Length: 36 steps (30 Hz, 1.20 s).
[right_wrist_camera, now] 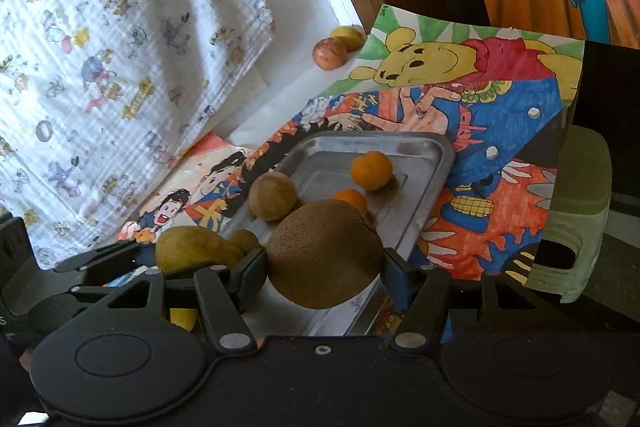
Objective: Organize fruits
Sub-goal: 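Lift the pear and kiwi and carry them over the metal tray, then lower the pear and kiwi into the tray and open both tools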
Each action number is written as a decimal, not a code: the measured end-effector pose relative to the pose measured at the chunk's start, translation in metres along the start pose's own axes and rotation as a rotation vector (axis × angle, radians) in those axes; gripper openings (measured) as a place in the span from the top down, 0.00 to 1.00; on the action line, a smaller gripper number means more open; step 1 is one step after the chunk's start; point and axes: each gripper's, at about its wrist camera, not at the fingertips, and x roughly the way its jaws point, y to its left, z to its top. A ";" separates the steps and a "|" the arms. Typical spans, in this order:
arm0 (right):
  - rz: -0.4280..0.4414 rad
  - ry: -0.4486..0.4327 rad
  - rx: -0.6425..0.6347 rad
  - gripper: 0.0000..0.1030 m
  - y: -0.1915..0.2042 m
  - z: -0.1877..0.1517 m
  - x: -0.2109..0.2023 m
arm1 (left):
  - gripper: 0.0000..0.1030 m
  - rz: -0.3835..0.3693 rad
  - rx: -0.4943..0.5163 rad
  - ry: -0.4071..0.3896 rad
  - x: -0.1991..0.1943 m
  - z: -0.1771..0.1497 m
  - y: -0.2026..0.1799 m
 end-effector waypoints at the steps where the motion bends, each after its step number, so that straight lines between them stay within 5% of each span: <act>1: -0.001 0.002 0.002 0.38 -0.001 0.000 0.002 | 0.37 0.007 0.014 0.005 0.002 0.001 -0.001; 36: -0.063 0.045 0.001 0.38 -0.014 0.014 0.029 | 0.39 0.032 0.556 0.078 0.029 -0.018 -0.033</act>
